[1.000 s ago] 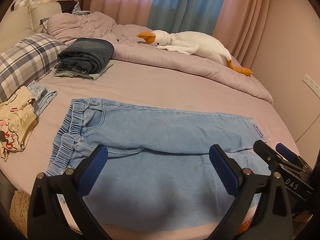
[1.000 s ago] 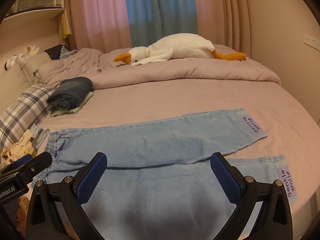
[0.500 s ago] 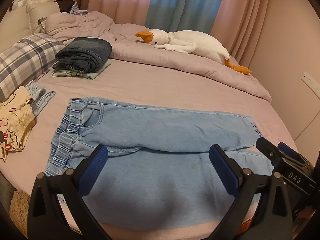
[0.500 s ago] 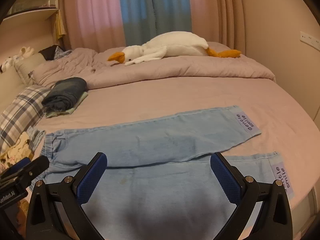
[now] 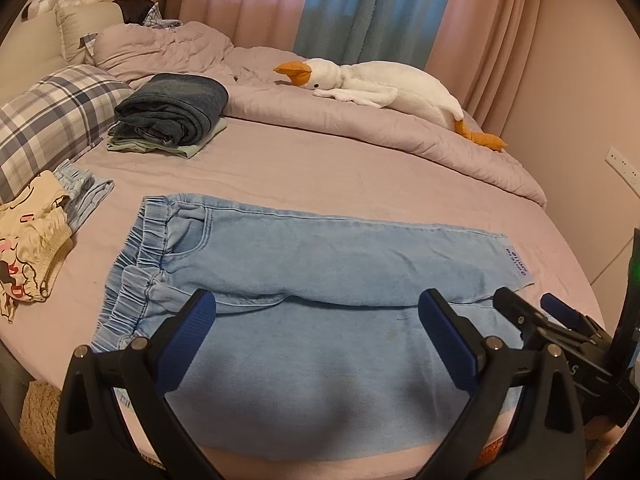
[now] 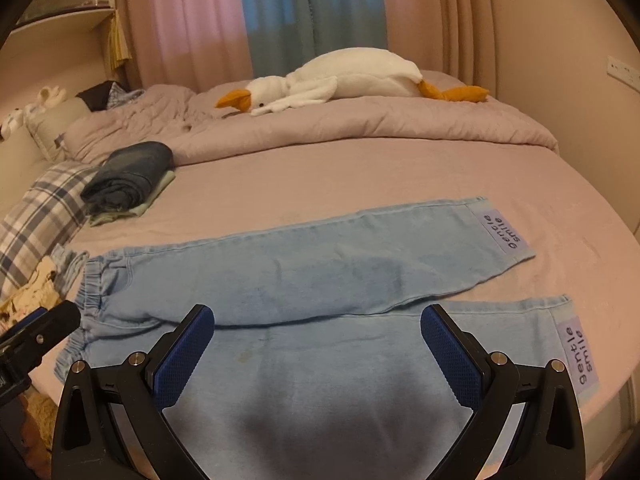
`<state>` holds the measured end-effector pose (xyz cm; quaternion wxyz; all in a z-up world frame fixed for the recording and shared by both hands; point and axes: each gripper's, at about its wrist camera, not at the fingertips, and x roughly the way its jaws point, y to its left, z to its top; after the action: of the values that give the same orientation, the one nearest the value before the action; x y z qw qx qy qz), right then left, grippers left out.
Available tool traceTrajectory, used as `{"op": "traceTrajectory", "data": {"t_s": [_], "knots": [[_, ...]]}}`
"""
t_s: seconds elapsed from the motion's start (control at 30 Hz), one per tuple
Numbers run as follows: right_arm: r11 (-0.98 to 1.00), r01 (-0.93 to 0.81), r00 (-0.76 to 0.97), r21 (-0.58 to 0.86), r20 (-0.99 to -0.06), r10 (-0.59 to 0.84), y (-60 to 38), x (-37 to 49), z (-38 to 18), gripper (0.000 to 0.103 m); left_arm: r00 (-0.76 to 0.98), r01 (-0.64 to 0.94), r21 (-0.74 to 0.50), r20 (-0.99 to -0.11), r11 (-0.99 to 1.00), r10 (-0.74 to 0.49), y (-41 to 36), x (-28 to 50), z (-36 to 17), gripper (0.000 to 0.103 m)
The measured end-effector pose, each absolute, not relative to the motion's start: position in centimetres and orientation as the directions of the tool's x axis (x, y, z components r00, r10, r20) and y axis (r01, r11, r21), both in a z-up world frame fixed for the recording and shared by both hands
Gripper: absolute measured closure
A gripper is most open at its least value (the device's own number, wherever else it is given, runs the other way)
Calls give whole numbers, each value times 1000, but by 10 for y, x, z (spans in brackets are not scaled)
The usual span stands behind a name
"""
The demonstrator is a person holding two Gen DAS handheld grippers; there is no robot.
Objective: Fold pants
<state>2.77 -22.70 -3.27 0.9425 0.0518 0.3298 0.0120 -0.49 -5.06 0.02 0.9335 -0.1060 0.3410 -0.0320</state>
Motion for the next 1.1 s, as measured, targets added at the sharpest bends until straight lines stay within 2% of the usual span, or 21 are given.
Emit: {"op": "traceTrajectory", "data": {"t_s": [0.17, 1.1], "knots": [[994, 8, 780, 106, -623, 60, -228, 28, -36, 0, 770, 0, -175, -628, 985, -111, -61, -5, -1, 2], [991, 23, 791, 133, -609, 63, -241, 25, -34, 0, 740, -5, -161, -665, 987, -104, -68, 0, -10, 2]]}}
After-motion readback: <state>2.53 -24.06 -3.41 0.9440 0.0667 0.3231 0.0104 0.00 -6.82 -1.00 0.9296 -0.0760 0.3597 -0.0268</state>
